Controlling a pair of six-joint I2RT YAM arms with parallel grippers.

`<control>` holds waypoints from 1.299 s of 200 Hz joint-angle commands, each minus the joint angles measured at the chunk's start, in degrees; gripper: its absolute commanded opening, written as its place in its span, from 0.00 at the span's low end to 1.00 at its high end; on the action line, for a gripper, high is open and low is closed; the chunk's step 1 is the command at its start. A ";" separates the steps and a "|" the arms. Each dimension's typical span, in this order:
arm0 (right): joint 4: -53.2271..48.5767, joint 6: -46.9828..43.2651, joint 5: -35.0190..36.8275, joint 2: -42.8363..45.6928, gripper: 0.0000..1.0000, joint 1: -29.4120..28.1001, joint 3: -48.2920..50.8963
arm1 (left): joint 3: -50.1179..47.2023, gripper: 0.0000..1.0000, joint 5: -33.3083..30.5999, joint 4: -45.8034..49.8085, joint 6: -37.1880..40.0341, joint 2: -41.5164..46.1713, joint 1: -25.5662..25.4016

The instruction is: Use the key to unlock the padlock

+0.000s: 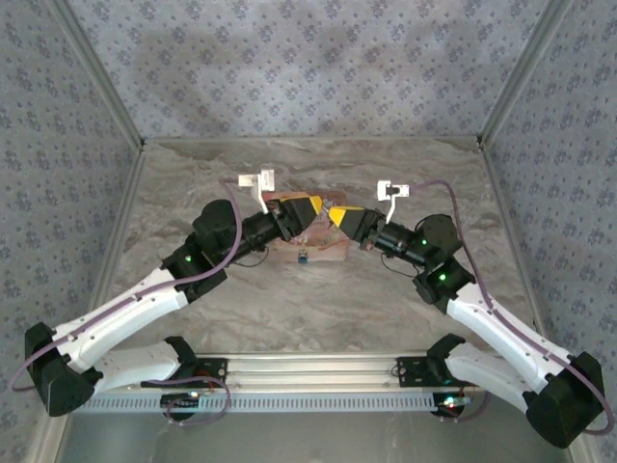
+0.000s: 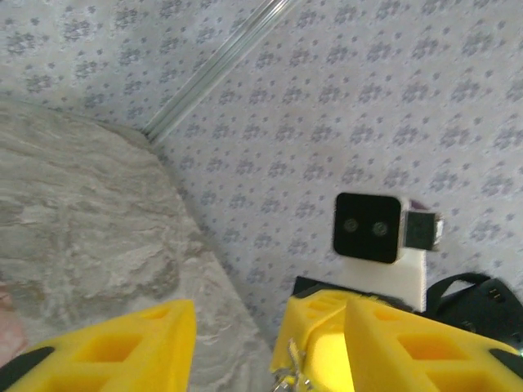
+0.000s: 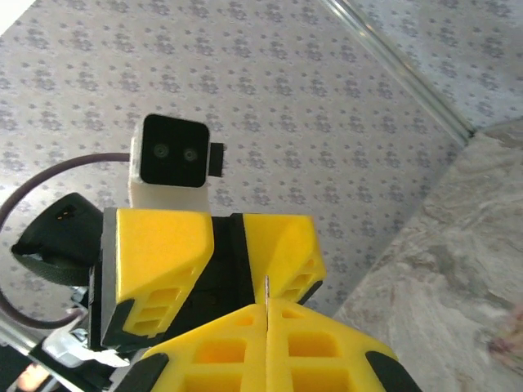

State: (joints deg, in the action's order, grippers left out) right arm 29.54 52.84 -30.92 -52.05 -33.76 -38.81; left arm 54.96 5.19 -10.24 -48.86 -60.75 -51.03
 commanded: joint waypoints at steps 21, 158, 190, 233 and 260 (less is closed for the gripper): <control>-14.48 -7.23 -0.82 3.62 0.00 3.94 -2.27 | -0.71 0.62 -3.30 11.72 0.95 1.24 0.05; -36.22 -25.12 11.45 -4.82 0.00 11.10 -4.73 | -23.41 0.98 -10.67 4.67 -0.90 -0.15 -1.71; -38.09 -30.38 18.18 -15.21 0.00 11.26 -12.05 | -29.41 0.98 -15.64 -6.55 1.00 -3.36 -3.46; -38.46 -35.93 22.03 -32.47 0.00 11.41 -25.88 | -31.30 0.98 -18.76 -13.22 6.02 -9.28 -3.64; -39.04 -38.08 22.78 -42.22 0.00 11.52 -35.39 | -30.70 0.98 -17.53 -17.71 9.02 -14.40 -3.64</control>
State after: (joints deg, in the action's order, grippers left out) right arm -8.19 19.05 -10.94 -88.16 -22.61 -67.57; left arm 23.09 -11.64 -20.34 -44.38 -71.72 -54.17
